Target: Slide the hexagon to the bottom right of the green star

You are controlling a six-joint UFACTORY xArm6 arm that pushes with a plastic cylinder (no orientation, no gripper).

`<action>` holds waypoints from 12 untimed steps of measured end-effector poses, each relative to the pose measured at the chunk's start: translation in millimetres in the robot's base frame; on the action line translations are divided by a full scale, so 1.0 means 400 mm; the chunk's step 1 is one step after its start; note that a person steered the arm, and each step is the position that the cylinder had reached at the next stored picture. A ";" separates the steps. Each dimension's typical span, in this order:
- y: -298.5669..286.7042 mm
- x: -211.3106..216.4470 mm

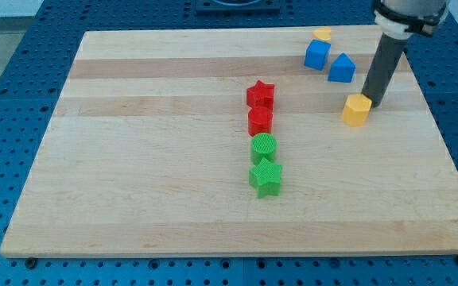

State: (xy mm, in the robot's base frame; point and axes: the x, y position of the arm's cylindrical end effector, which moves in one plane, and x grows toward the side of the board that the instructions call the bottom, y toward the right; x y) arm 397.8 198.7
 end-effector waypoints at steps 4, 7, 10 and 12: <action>-0.120 0.068; -0.150 0.147; -0.232 0.154; -0.242 0.240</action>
State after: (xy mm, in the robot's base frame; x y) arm 493.9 102.1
